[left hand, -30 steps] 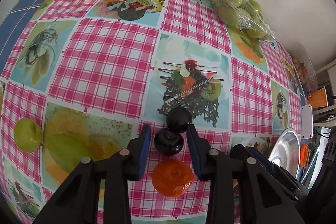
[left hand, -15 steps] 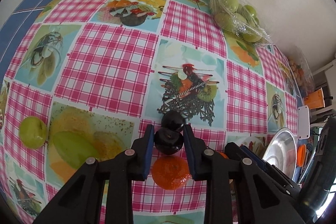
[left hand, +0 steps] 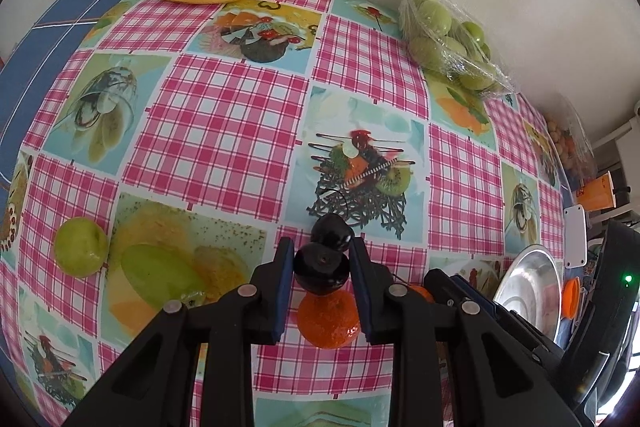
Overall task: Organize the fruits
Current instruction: 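Grasp a dark plum with the right tool while the left tool grasps another dark plum, then carry both dark plums over the steel bowl and open both tools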
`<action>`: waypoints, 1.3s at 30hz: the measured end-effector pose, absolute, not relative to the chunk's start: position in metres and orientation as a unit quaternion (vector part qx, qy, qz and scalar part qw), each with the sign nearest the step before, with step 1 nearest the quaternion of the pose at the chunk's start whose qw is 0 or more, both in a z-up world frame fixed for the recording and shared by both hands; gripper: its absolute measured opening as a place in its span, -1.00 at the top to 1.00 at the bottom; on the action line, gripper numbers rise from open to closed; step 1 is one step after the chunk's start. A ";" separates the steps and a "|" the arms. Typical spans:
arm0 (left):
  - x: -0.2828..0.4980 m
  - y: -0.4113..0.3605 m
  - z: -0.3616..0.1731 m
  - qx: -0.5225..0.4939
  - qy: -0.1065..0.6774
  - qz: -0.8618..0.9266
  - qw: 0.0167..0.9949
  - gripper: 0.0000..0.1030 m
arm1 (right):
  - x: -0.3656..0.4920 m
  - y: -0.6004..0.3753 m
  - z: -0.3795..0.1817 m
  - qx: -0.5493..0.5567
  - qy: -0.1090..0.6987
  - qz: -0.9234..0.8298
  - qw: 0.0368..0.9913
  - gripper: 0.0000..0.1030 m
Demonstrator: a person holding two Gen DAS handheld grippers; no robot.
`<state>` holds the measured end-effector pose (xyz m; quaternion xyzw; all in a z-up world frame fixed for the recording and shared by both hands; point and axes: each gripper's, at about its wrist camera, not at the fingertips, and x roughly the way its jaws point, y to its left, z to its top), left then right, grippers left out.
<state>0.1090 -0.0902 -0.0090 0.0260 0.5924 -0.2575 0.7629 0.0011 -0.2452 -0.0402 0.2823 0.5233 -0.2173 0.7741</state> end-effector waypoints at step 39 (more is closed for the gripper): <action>0.065 -0.118 0.037 0.075 0.538 -0.302 0.783 0.44 | -0.062 -0.275 0.028 0.301 0.465 -0.276 0.785 0.46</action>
